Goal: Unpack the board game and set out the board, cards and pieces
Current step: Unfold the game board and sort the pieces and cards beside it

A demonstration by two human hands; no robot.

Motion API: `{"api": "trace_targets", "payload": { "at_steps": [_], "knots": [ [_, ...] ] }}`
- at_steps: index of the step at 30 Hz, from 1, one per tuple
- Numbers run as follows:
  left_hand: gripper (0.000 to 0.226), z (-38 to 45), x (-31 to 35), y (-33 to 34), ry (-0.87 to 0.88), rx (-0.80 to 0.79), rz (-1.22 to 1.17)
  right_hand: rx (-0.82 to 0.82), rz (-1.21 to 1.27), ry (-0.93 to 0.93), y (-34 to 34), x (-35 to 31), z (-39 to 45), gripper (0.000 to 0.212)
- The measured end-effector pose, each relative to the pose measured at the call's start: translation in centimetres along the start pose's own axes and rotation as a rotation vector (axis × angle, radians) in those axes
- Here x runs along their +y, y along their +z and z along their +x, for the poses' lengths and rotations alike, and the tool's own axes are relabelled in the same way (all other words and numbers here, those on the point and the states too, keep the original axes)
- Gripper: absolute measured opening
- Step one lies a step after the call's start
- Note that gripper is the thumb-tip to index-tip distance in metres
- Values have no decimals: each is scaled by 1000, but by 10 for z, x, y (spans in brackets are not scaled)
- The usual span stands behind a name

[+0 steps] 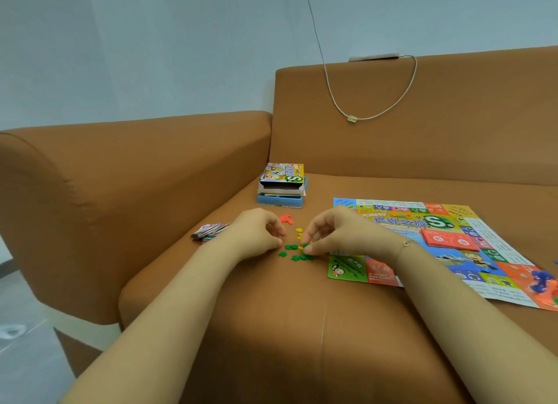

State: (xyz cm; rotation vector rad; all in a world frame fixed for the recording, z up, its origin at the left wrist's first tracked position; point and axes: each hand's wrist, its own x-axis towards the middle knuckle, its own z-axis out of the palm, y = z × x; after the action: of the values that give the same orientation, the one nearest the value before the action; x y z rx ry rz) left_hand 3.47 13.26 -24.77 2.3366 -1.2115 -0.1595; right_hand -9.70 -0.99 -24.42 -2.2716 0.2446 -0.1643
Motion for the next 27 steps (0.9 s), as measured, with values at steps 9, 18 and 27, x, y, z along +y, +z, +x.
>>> {"api": "trace_targets", "payload": {
  "at_steps": [9, 18, 27],
  "knots": [
    [36, -17, 7, 7, 84, -11, 21, 149, -87, 16, -12, 0, -11, 10],
    [36, -18, 12, 18, 104, 75, 79, 68, -267, 62, -13, 3, -12, 5],
    [18, -20, 9, 9, 135, 7, -8, 45, -300, -29, -9, 1, -13, 4]
  ]
}}
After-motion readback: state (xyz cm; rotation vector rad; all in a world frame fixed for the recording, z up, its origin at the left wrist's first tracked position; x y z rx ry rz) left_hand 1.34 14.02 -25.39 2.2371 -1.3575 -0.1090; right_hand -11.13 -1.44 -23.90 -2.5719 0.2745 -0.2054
